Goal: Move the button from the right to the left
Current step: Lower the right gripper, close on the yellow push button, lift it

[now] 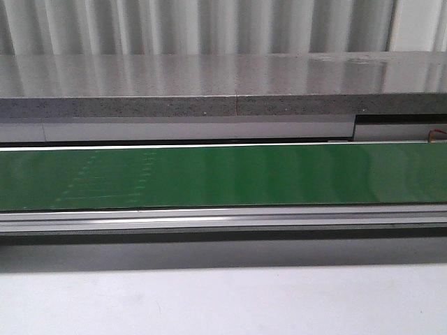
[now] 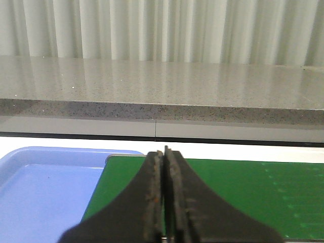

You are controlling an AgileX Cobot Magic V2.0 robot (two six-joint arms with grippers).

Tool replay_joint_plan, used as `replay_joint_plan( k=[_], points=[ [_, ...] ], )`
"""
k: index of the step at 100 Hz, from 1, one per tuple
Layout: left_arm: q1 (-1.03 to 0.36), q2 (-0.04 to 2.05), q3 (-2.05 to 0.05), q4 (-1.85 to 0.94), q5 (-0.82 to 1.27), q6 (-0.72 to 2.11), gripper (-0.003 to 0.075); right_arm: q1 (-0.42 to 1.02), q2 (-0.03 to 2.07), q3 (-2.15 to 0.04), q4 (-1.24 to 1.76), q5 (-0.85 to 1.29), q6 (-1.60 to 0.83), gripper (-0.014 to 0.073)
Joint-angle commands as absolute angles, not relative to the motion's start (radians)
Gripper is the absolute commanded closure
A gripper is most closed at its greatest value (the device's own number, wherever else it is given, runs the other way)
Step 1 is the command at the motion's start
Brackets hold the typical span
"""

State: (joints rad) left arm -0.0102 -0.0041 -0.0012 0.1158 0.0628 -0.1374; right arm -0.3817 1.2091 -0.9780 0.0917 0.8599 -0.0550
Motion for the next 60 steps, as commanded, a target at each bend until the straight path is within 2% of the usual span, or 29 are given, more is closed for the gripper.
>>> replay_joint_plan(
  k=[1, 27, 60],
  points=[
    [-0.007, -0.04, 0.023, 0.114, -0.016, -0.145, 0.074, -0.459, 1.264, -1.01, 0.195, 0.76, -0.153, -0.0024],
    [-0.007, -0.04, 0.023, 0.114, -0.016, -0.145, 0.074, -0.597, 1.469, -1.012, 0.229, 0.586, -0.184, -0.0024],
    [-0.007, -0.04, 0.023, 0.114, -0.016, -0.145, 0.074, -0.604, 1.661, -1.154, 0.229, 0.608, -0.194, -0.0024]
  ],
)
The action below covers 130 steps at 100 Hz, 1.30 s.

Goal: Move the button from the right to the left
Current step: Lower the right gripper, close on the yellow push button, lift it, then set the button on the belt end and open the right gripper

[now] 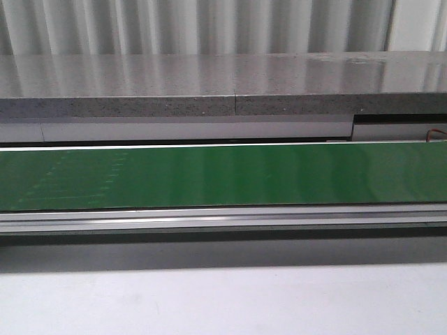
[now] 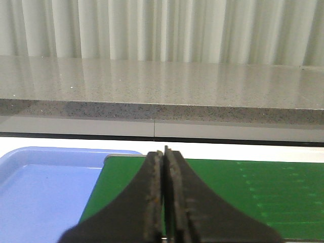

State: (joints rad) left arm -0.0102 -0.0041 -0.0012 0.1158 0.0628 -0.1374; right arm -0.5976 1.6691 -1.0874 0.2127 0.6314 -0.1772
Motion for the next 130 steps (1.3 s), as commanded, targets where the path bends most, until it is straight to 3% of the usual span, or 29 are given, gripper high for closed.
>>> replay_joint_plan(
  k=[1, 75, 82, 93, 101, 130],
  points=[
    [-0.007, -0.04, 0.023, 0.114, -0.016, -0.145, 0.074, -0.604, 1.666, -1.157, 0.229, 0.61, -0.194, -0.0024],
    [-0.007, -0.04, 0.023, 0.114, -0.016, -0.145, 0.074, -0.599, 1.891, -1.219, 0.308, 0.606, -0.29, -0.0011],
    [-0.007, -0.04, 0.023, 0.114, -0.016, -0.145, 0.074, -0.599, 1.9, -1.219, 0.31, 0.613, -0.29, 0.0061],
    [-0.007, -0.04, 0.023, 0.114, -0.016, -0.145, 0.074, -0.599, 1.893, -1.219, 0.339, 0.621, -0.29, 0.0323],
    [-0.007, -0.04, 0.023, 0.114, -0.016, -0.145, 0.074, -0.599, 1.882, -1.23, 0.358, 0.641, -0.29, 0.0442],
    [-0.007, -0.04, 0.023, 0.114, -0.016, -0.145, 0.074, -0.578, 1.754, -1.277, 0.43, 0.754, -0.29, 0.0456]
  ],
)
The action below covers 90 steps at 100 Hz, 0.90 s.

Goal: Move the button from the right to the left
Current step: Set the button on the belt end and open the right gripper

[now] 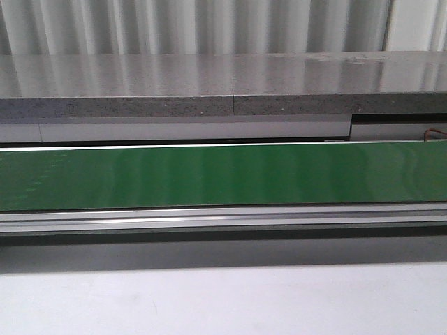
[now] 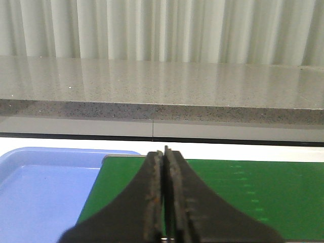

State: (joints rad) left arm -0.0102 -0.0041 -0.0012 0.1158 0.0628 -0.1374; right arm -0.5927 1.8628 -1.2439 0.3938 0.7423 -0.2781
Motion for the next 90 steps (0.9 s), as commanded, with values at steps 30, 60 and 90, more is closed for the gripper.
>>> replay_joint_plan(
  k=[30, 60, 90],
  points=[
    [-0.007, -0.04, 0.023, 0.114, -0.016, -0.145, 0.074, -0.418, 1.614, -1.277, 0.417, 0.798, -0.29, 0.0456],
    [-0.007, -0.04, 0.023, 0.114, -0.016, -0.145, 0.074, -0.294, 1.661, -1.276, 0.393, 0.811, -0.29, 0.0456],
    [-0.007, -0.04, 0.023, 0.114, -0.016, -0.145, 0.074, -0.28, 1.711, -1.276, 0.394, 0.835, -0.289, 0.0296]
  ],
)
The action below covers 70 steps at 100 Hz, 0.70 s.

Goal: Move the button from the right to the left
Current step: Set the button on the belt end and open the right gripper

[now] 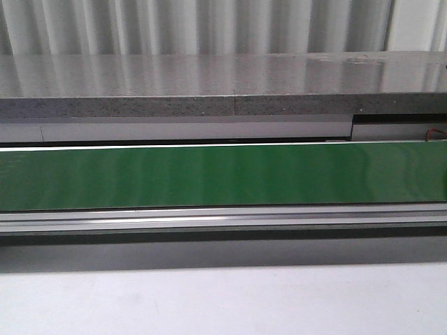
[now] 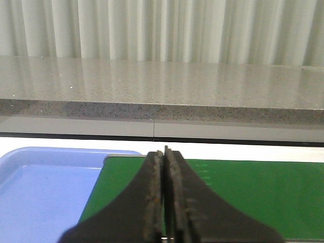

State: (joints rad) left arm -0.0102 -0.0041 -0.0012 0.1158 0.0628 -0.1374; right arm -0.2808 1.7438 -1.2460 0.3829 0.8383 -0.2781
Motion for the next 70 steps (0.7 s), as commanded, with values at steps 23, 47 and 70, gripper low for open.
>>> replay_joint_plan(
  k=[23, 47, 70],
  points=[
    [-0.007, -0.04, 0.023, 0.114, -0.016, -0.145, 0.074, -0.28, 1.714, -1.276, 0.425, 0.839, -0.289, 0.0101],
    [-0.007, -0.04, 0.023, 0.114, -0.016, -0.145, 0.074, -0.251, 1.654, -1.279, 0.46, 0.82, -0.319, 0.0092],
    [-0.007, -0.04, 0.023, 0.114, -0.016, -0.145, 0.074, -0.147, 1.501, -1.277, 0.434, 0.781, -0.345, 0.0092]
  ],
)
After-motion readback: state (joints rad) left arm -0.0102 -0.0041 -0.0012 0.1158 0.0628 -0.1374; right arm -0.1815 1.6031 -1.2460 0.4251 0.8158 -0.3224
